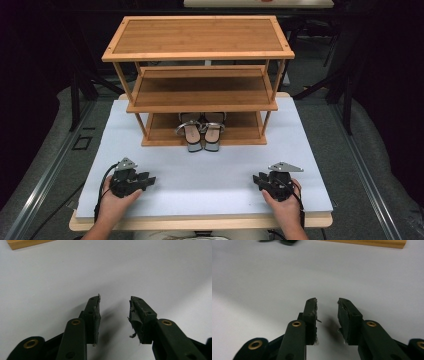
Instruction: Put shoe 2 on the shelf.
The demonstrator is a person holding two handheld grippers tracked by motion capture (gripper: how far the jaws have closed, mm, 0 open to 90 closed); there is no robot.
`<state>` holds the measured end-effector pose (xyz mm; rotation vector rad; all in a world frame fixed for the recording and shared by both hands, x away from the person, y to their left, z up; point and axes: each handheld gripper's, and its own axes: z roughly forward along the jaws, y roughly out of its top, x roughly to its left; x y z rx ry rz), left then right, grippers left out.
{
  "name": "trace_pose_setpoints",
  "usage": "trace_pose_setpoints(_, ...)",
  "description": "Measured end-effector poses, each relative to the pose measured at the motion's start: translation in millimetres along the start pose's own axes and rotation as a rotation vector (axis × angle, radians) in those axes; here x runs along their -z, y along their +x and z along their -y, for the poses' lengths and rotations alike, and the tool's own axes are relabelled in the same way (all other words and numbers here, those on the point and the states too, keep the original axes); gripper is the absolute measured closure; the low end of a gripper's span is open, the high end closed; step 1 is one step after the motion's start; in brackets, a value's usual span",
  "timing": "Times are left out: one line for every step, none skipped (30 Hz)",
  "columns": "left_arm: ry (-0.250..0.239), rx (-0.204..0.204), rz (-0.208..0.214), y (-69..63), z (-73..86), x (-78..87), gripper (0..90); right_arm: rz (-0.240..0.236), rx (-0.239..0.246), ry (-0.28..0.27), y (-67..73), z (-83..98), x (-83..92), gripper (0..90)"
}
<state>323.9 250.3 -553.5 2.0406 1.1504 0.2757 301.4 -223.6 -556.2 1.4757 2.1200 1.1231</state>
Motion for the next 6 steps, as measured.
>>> trace_pose_setpoints(-0.003, 0.005, -0.001, 0.2, 0.1, -0.1, 59.4, 0.000, 0.000, 0.000, -0.2, 0.1, 0.0, 67.2)
trace_pose_setpoints(-0.006, 0.008, -0.001, 0.6, 0.2, -0.3, 58.8, 0.000, 0.000, -0.001, -0.4, 0.2, -0.1, 66.9)
trace_pose_setpoints(-0.007, 0.015, -0.003, 0.5, 0.2, -0.2, 58.0, 0.007, -0.004, -0.013, -0.2, 0.7, -1.1, 66.3)
trace_pose_setpoints(-0.008, 0.017, -0.004, 0.9, 0.1, -0.4, 56.8, 0.003, -0.004, 0.003, -0.7, 0.4, 0.1, 65.1)
trace_pose_setpoints(-0.010, 0.018, -0.005, 1.3, 0.1, -0.5, 55.7, 0.000, -0.007, -0.004, -1.0, 0.6, -0.4, 63.5)
trace_pose_setpoints(-0.010, 0.018, -0.005, 1.3, 0.1, -0.5, 54.4, 0.000, -0.007, -0.004, -1.0, 0.6, -0.4, 63.5)
